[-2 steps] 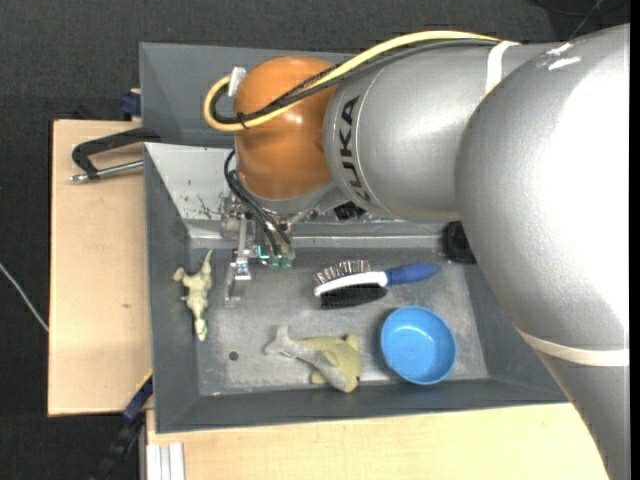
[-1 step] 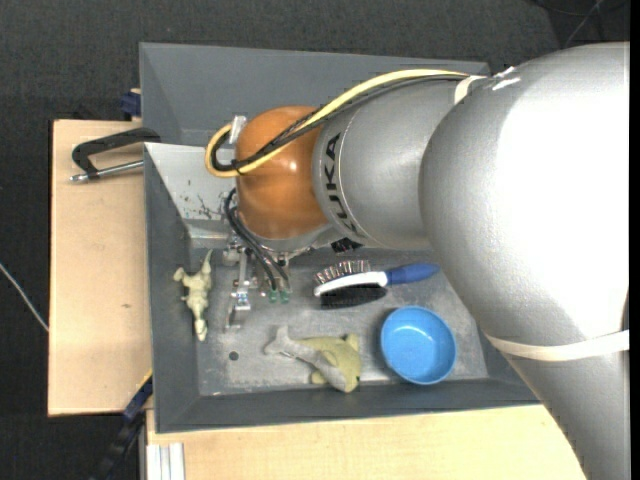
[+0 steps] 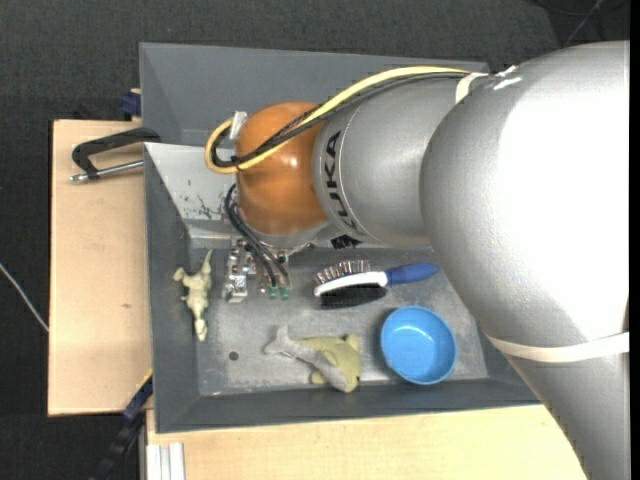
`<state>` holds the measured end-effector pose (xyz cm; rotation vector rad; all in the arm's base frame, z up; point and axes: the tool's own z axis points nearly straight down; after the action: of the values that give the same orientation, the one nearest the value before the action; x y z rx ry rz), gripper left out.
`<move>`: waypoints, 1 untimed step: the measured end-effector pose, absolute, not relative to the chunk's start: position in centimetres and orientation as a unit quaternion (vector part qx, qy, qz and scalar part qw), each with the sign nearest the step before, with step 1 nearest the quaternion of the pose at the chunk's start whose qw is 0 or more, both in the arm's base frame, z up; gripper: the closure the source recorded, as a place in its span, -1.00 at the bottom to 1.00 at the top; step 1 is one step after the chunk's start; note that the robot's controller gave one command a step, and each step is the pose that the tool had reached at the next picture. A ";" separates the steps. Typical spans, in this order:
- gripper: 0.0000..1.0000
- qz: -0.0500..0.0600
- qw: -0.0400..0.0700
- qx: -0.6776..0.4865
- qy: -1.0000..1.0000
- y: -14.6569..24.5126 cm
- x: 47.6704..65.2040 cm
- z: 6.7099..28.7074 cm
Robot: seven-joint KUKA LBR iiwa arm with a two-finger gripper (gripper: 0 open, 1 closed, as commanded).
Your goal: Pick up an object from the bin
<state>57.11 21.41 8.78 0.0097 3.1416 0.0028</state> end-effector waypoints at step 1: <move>1.00 0.000 -0.002 0.198 0.980 21.7 53.4 9.1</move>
Offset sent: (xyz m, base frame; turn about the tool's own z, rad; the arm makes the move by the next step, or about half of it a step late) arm -0.0362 0.0013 0.0021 0.3931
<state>53.43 21.70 9.05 0.6213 3.0833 0.0007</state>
